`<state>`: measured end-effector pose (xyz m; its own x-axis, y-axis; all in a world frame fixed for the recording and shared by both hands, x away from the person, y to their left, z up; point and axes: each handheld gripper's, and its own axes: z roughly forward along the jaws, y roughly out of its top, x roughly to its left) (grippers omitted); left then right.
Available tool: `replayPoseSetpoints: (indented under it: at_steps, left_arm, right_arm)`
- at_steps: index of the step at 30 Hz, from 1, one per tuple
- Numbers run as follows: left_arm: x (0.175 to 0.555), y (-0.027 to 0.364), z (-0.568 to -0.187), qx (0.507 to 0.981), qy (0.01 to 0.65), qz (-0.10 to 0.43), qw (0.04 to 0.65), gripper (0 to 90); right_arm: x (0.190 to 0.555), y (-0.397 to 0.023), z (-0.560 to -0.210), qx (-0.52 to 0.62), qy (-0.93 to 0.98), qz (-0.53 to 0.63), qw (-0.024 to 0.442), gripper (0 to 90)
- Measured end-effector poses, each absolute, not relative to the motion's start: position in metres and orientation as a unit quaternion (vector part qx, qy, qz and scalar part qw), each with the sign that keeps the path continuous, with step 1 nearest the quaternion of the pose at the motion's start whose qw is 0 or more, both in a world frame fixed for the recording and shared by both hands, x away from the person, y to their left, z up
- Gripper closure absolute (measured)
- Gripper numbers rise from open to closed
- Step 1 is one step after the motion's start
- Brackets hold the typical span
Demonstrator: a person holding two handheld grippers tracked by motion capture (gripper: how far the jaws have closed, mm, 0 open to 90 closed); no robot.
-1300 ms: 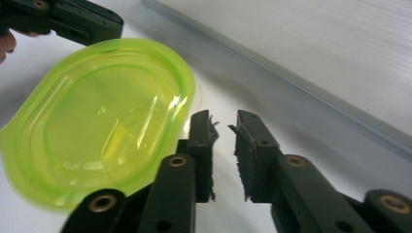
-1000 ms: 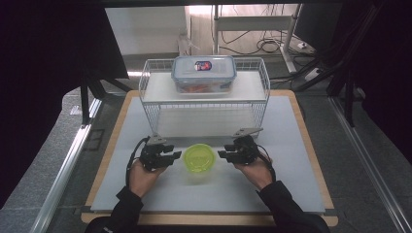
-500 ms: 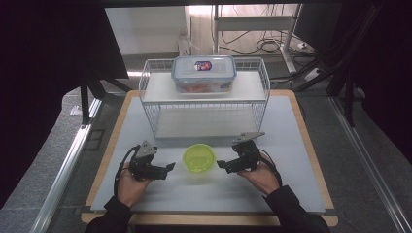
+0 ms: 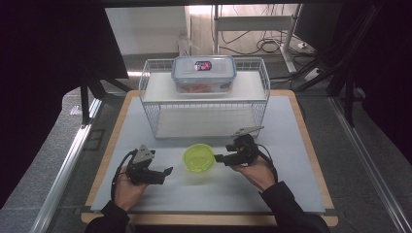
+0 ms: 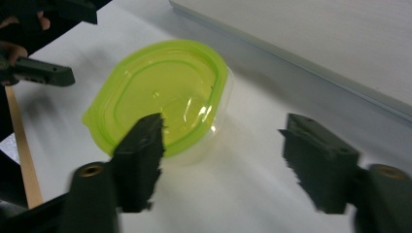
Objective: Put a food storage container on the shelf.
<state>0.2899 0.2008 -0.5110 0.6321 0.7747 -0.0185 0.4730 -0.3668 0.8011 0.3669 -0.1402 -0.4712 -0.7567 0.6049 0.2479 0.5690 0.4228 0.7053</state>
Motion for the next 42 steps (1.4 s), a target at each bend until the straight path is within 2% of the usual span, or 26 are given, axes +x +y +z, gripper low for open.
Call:
replayPoseSetpoints:
  at_steps: [3, 10, 14, 19, 26, 35, 42]
  left_arm:
    - [0.290, 0.201, -0.511, 0.806, 0.385, 0.182, 0.410, 8.3]
    - [0.290, 0.200, -0.512, 0.808, 0.386, 0.178, 0.408, 8.5]
    - [0.291, 0.200, -0.512, 0.808, 0.384, 0.177, 0.409, 8.6]
    - [0.291, 0.199, -0.512, 0.809, 0.383, 0.178, 0.409, 8.7]
    - [0.291, 0.198, -0.512, 0.812, 0.379, 0.177, 0.407, 8.7]
    - [0.291, 0.199, -0.512, 0.809, 0.380, 0.178, 0.410, 8.7]
    - [0.291, 0.201, -0.512, 0.806, 0.381, 0.178, 0.416, 8.6]
  right_arm:
    - [0.372, -0.134, -0.471, 0.351, 0.839, 0.415, 0.008, 44.1]
    - [0.392, -0.119, -0.479, 0.367, 0.833, 0.414, -0.026, 57.2]
    - [0.403, -0.116, -0.487, 0.384, 0.825, 0.412, -0.060, 62.2]
    - [0.408, -0.116, -0.493, 0.391, 0.820, 0.411, -0.078, 65.4]
    - [0.416, -0.120, -0.499, 0.401, 0.799, 0.423, -0.144, 79.6]
    - [0.414, -0.122, -0.496, 0.404, 0.783, 0.440, -0.174, 81.9]
    - [0.411, -0.124, -0.487, 0.401, 0.785, 0.443, -0.160, 82.4]
